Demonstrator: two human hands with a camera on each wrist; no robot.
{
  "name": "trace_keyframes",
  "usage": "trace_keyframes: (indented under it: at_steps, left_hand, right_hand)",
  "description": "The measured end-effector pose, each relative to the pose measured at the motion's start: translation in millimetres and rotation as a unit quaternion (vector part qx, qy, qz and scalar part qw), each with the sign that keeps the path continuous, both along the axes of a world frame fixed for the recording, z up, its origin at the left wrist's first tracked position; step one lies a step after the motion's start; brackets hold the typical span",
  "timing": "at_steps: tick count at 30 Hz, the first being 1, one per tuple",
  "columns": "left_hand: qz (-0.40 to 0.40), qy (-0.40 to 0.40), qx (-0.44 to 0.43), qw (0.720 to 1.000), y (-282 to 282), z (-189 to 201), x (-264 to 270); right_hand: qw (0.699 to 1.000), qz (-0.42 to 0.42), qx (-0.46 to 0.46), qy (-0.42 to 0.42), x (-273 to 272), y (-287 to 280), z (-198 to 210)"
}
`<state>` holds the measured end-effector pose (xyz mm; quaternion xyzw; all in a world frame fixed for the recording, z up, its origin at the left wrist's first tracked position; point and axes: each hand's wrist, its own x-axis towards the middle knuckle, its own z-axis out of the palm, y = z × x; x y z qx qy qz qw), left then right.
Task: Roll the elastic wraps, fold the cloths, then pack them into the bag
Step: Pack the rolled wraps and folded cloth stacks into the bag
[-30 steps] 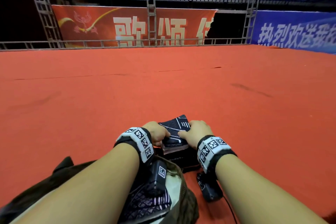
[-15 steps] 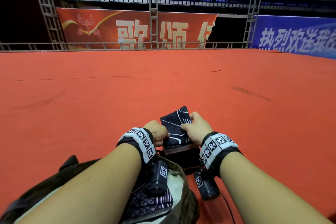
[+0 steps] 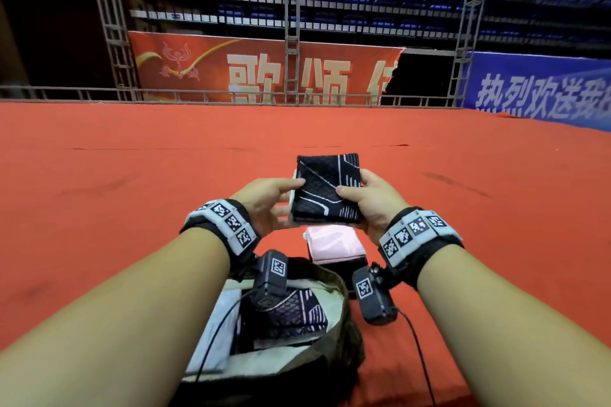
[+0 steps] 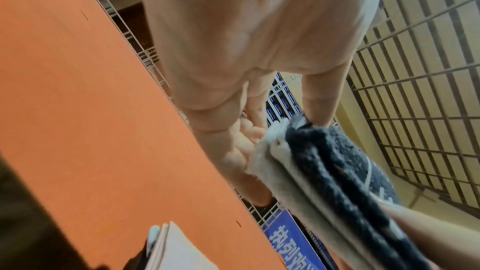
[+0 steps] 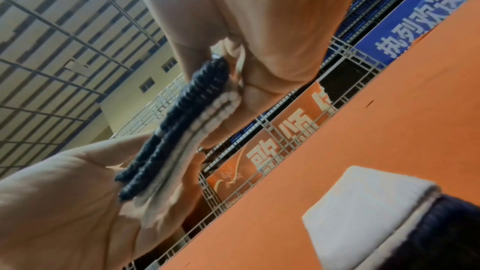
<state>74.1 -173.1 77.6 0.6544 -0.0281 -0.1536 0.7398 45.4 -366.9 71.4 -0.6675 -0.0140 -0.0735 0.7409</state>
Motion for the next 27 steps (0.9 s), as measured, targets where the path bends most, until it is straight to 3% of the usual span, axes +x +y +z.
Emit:
trace_keyframes:
  at_steps: [6, 12, 16, 18, 20, 23, 25, 27]
  left_hand:
    - [0.034, -0.063, 0.066, 0.995, 59.1, 5.8, -42.6]
    - [0.034, 0.02, 0.186, 0.982, 133.8, -20.8, -80.9]
    - [0.028, 0.044, 0.28, 0.959, 158.6, -40.6, -99.1]
    - [0.012, 0.007, 0.403, 0.915, 159.1, -40.8, -104.4]
    - [-0.025, -0.028, 0.535, 0.844, 156.0, -35.7, -111.4]
    - [-0.058, -0.036, 0.627, 0.776, 156.6, -30.8, -113.5]
    - [-0.057, -0.041, 0.651, 0.756, 158.3, -27.4, -115.5]
    - [-0.051, -0.06, 0.651, 0.755, 159.4, -22.7, -118.1]
  right_hand:
    - [0.996, 0.072, -0.043, 0.042, -32.7, 60.7, 9.7]
    - [0.956, 0.144, -0.183, 0.181, -63.4, 117.6, -6.4]
    - [0.928, 0.164, -0.257, 0.216, -71.2, 138.4, -29.1]
    - [0.92, 0.158, -0.285, 0.219, -73.0, 146.4, -38.7]
    - [0.914, 0.151, -0.313, 0.211, -75.0, 151.7, -45.4]
    - [0.899, 0.171, -0.346, 0.208, -73.3, 155.2, -51.5]
    - [0.893, 0.182, -0.361, 0.2, -71.5, 157.2, -53.4]
    - [0.893, 0.191, -0.357, 0.196, -70.1, 159.5, -52.3]
